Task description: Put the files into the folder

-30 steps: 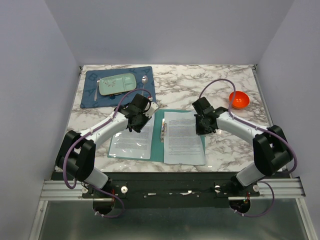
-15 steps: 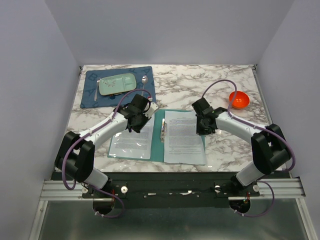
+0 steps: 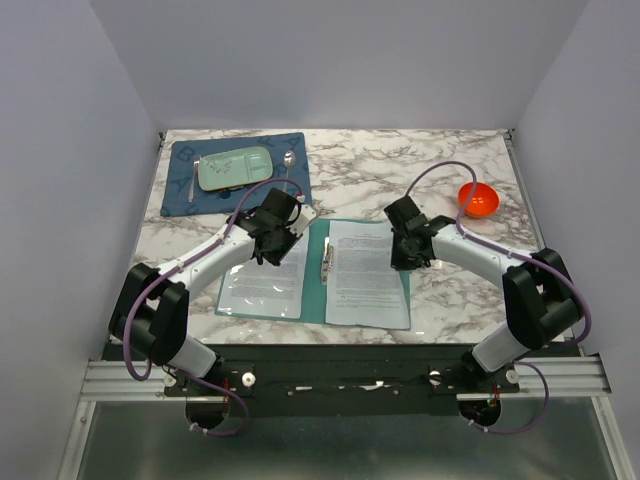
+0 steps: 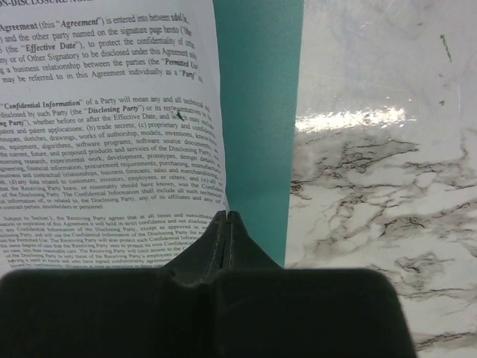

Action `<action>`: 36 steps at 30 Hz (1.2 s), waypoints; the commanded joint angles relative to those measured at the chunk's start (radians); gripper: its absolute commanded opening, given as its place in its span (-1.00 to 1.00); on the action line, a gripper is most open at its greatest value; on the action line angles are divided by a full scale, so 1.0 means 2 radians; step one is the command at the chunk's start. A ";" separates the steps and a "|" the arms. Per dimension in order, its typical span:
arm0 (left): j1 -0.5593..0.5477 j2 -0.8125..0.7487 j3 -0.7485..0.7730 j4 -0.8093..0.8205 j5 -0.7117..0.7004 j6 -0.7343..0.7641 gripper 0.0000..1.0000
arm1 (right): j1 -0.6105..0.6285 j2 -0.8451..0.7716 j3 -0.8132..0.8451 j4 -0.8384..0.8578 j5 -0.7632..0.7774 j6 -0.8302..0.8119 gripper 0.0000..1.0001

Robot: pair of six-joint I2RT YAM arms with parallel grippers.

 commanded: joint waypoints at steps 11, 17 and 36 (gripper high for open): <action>-0.002 -0.019 -0.009 0.006 -0.002 0.006 -0.32 | 0.000 -0.009 -0.017 0.027 -0.034 0.019 -0.99; -0.002 -0.020 -0.011 0.006 -0.002 0.007 -0.32 | 0.000 -0.011 -0.010 0.018 -0.005 0.016 -0.99; -0.002 -0.022 -0.009 0.004 -0.006 0.009 -0.32 | -0.015 -0.014 0.000 0.030 -0.018 -0.014 -0.99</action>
